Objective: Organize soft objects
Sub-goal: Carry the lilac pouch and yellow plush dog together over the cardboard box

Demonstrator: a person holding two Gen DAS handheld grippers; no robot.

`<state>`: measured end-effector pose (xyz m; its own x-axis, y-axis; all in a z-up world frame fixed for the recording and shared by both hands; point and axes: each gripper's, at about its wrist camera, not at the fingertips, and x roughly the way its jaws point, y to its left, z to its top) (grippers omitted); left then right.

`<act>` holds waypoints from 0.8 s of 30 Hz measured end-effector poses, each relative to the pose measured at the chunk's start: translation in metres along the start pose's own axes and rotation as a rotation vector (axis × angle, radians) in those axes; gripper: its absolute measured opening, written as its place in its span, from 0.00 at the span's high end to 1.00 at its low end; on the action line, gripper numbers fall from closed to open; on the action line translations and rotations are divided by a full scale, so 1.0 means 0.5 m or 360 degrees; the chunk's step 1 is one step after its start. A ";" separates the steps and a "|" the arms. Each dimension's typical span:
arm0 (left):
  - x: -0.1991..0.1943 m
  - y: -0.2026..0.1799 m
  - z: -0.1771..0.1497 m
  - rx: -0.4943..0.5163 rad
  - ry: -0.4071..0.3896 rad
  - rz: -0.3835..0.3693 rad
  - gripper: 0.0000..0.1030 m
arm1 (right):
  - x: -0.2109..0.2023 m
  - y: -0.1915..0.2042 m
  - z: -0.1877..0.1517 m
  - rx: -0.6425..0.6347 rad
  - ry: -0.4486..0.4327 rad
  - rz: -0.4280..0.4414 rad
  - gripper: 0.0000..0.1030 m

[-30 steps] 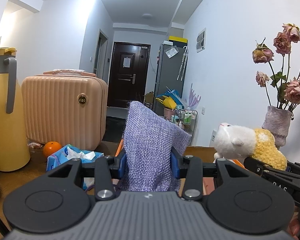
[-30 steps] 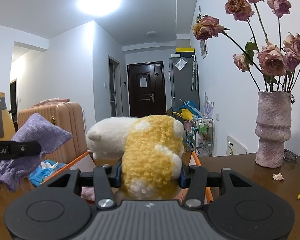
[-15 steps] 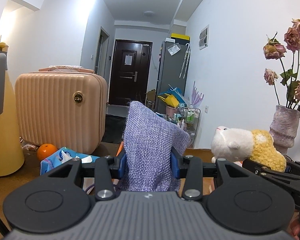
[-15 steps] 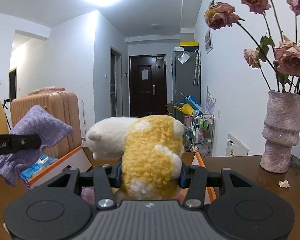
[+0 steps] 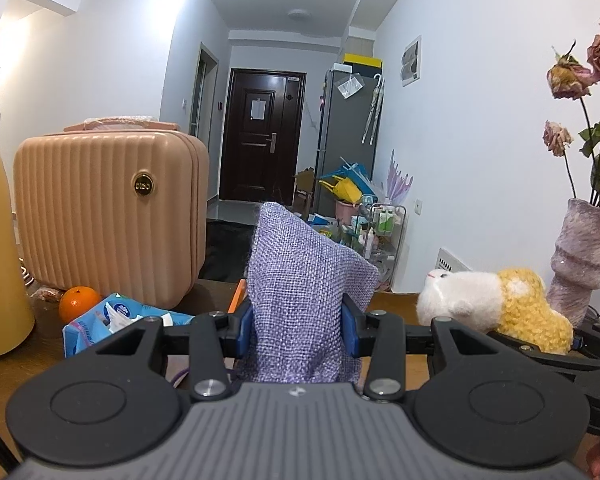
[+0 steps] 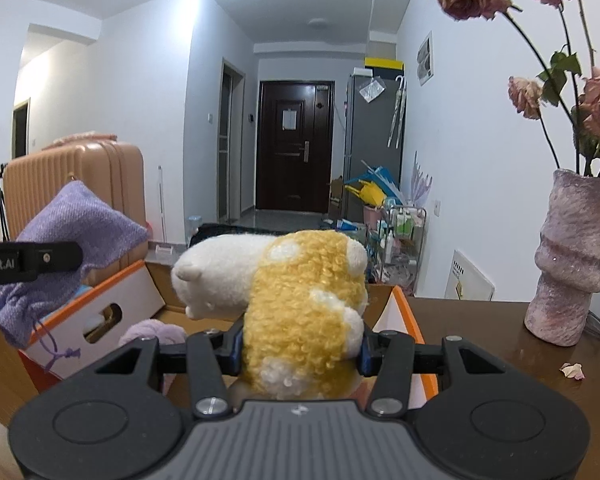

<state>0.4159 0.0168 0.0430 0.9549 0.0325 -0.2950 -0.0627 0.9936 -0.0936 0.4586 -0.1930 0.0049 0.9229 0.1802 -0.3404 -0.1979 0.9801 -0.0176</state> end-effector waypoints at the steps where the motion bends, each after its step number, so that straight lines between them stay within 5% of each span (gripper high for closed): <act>1: 0.005 0.000 -0.001 0.0000 0.0004 0.0005 0.59 | 0.004 0.000 0.000 -0.0002 0.0008 -0.0001 0.53; 24: 0.075 -0.020 -0.021 0.0082 0.0100 0.0043 0.59 | 0.074 0.013 -0.010 -0.0017 0.0166 0.0004 0.53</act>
<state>0.4495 0.0067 0.0228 0.9329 0.0540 -0.3560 -0.0714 0.9968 -0.0361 0.4896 -0.1802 -0.0124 0.8831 0.1722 -0.4364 -0.2038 0.9786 -0.0263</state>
